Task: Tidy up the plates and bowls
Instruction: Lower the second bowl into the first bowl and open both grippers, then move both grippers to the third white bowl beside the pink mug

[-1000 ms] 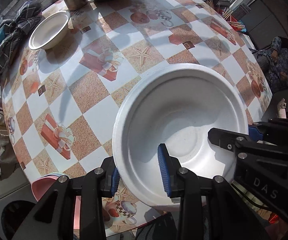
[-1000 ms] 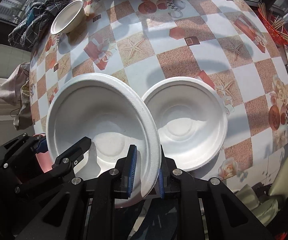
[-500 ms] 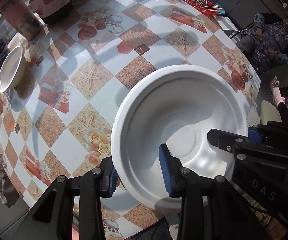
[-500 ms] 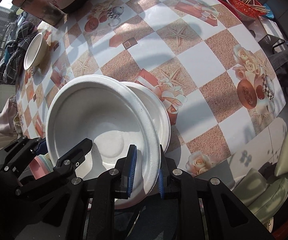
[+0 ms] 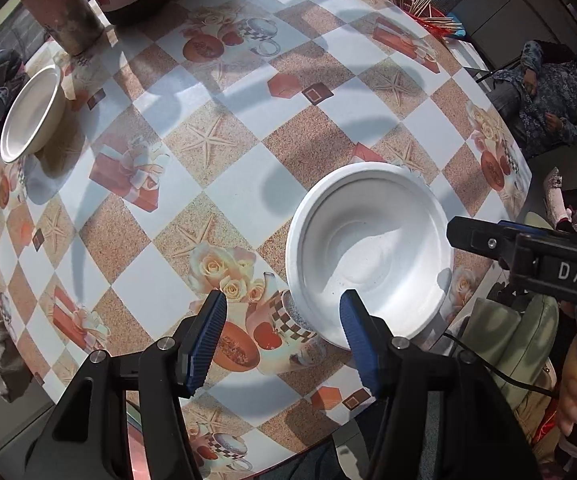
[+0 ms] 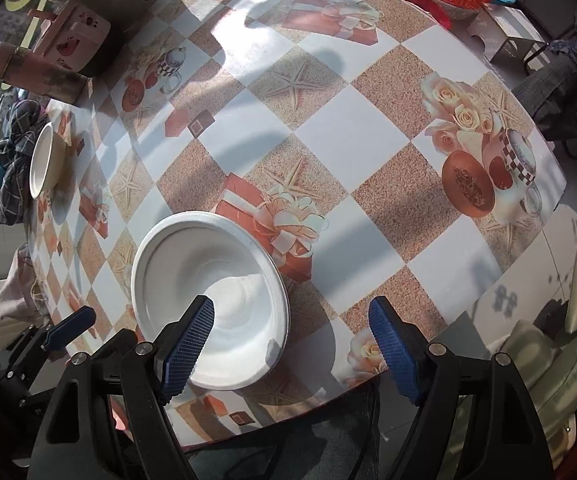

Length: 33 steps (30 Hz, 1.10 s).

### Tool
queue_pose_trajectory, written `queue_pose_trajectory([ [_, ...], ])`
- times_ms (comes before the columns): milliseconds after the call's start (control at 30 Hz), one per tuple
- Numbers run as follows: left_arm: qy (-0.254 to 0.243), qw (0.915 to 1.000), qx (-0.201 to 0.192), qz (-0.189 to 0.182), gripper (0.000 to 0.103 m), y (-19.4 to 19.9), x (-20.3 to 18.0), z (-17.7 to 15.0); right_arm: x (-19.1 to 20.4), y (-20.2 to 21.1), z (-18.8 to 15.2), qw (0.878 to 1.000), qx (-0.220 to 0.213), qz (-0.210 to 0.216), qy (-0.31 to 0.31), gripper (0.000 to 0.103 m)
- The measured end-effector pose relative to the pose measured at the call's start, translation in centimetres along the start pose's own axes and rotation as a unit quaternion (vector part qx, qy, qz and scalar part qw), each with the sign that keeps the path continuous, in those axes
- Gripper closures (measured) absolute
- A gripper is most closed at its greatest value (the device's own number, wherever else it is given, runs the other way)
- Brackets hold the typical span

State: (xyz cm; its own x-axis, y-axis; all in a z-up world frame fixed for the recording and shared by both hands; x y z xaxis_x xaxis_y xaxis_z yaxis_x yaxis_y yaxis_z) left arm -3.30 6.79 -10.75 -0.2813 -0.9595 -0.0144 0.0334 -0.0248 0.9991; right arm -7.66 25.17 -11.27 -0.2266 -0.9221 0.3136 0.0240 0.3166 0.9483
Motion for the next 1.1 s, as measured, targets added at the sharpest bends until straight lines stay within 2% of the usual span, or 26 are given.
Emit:
queue_pose_trajectory([
  [133, 0.01, 0.9998, -0.017, -0.005, 0.04, 1.5, 1.2, 0.6, -0.1, 1.2, 0.3, 0.999, -0.023, 0.006, -0.025, 0.022],
  [267, 0.012, 0.9992, -0.038, -0.008, 0.04, 3.0, 2.3, 1.0, 1.9, 2.5, 0.6, 0.999, -0.038, 0.013, -0.014, 0.022],
  [400, 0.038, 0.9976, -0.057, -0.011, 0.04, 4.3, 4.5, 1.3, 5.3, 3.2, 1.4, 0.999, -0.045, 0.015, 0.026, 0.022],
  [567, 0.091, 0.9931, -0.074, -0.009, 0.036, 5.4, 8.9, 1.5, 10.5, 2.8, 3.0, 0.995, -0.03, 0.005, 0.098, 0.022],
  [733, 0.163, 0.983, -0.085, 0.003, 0.035, 5.6, 15.2, 2.4, 16.4, 1.0, 4.8, 0.987, -0.006, 0.005, 0.162, 0.022],
  [833, 0.198, 0.9757, -0.092, 0.019, 0.035, 5.5, 19.5, 3.3, 20.3, -0.1, 6.5, 0.981, -0.006, 0.0, 0.192, 0.022],
  [1100, 0.283, 0.9532, -0.091, 0.058, 0.035, 3.5, 29.0, 6.1, 28.3, -4.5, 10.9, 0.97, 0.015, -0.001, 0.244, 0.022],
])
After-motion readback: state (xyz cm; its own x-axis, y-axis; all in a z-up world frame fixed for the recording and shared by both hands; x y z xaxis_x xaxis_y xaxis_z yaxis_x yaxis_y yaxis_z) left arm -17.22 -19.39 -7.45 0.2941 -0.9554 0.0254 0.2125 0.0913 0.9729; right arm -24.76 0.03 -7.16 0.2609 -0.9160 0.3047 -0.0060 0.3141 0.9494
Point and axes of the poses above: each gripper's, at about its wrist camera, not at the fingertips, and y roughly against the way its jaws point, x to its left, z to its top, the point moved 9 cm from there along -y, roughly the way its jaws point, and after that the axes turned 5 degrees about z, right-handed, at the moved point
